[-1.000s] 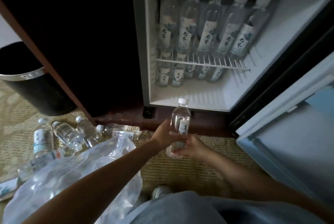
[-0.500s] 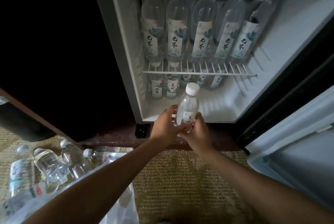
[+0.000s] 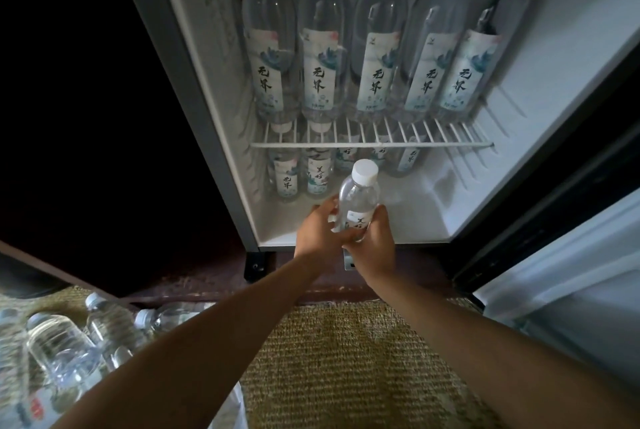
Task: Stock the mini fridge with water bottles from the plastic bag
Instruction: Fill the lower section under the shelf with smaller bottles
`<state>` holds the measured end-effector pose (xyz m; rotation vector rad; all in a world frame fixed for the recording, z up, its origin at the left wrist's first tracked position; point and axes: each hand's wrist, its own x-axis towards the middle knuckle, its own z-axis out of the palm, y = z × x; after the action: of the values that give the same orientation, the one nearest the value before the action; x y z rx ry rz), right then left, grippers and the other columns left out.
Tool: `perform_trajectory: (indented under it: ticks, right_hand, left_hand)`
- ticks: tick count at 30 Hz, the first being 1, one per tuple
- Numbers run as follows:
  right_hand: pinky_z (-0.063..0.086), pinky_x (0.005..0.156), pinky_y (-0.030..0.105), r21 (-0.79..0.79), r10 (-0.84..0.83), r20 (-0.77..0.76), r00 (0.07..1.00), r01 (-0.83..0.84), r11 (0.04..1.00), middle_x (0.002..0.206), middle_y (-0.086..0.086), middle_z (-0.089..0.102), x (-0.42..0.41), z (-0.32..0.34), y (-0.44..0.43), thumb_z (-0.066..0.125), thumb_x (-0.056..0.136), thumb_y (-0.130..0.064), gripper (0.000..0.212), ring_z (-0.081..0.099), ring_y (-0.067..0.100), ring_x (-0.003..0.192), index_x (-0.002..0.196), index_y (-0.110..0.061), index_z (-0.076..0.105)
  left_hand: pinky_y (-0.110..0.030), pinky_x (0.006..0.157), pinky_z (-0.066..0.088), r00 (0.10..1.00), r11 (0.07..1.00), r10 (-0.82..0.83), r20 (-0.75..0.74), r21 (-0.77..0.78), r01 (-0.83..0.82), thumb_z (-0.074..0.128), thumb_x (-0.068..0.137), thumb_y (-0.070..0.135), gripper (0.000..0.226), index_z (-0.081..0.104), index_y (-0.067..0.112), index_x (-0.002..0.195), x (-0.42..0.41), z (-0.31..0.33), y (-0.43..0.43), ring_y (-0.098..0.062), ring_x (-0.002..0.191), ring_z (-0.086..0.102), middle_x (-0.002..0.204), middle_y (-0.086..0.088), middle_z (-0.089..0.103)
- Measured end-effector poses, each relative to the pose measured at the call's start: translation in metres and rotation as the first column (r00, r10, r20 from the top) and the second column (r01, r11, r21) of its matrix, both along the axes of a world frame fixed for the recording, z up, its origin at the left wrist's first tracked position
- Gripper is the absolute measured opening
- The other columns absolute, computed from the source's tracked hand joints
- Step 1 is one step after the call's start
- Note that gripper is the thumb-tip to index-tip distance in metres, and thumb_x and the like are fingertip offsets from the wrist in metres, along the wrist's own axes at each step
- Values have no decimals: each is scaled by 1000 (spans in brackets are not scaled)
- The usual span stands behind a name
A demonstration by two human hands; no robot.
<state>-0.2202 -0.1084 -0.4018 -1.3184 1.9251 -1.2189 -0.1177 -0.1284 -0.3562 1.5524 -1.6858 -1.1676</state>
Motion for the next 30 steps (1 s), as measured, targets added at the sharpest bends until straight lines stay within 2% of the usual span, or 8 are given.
perform_trajectory:
  ticks: [6,8,10,13,18,22,25,30]
  right_hand:
    - [53,68,37,56,9,55,998,-12,998,103,11,58,1,-1,-6,78,62,-23,59,62,23,89,109,-12,44]
    - [52,80,37,102,5,116,993,-17,995,113,13,56,1,-2,-4,74,70,-17,58,60,26,99,119,-13,42]
    - [51,88,40,103,-16,235,972,-9,995,121,15,53,1,1,0,72,76,-11,60,57,27,105,126,-20,40]
    - [52,87,37,127,-97,523,847,35,991,126,5,54,-3,10,11,67,85,-7,55,57,21,110,132,-24,43]
    - [45,93,24,211,-189,768,612,37,977,113,-1,64,-6,11,33,51,97,-25,30,57,11,104,127,-25,58]
    - [49,75,20,198,-163,714,681,27,980,94,-6,69,-1,17,23,58,93,-34,13,63,5,89,100,-29,68]
    - [51,82,27,190,-140,684,716,11,982,88,-1,72,0,25,5,62,89,-38,15,66,11,86,85,-25,69]
    - [49,83,30,199,-171,638,751,54,978,75,-3,70,1,32,-24,61,90,-40,25,63,10,75,73,-23,65]
  left_hand:
    - [-9,65,43,995,996,46,-93,77,-39,81,71,28,55,60,20,121,-3,-8,-1,-10,95,63,112,7,65]
    - [-19,68,51,987,992,73,-144,112,-57,79,74,29,49,62,21,119,-5,-13,3,-12,92,65,108,5,69]
    - [-32,75,56,966,977,115,-233,201,-68,76,78,25,45,62,21,121,-7,-13,9,-15,90,66,106,-1,70]
    - [-28,77,50,836,882,313,-451,464,-81,66,88,19,49,50,16,134,-9,-4,21,-16,84,61,103,-7,65]
    - [-31,109,30,614,746,486,-622,662,79,40,99,39,55,31,10,146,-13,0,39,-21,138,34,150,-9,36]
    - [-25,111,26,567,750,460,-683,641,163,40,98,39,55,31,16,147,-20,-1,28,-14,140,30,152,-4,33]
    - [-26,110,27,556,776,442,-703,611,156,47,95,36,62,24,18,150,-24,-2,16,-13,139,32,150,-1,35]
    - [-20,93,41,518,784,435,-737,593,186,43,97,28,24,55,14,112,-25,11,-10,-9,98,57,107,-3,60]
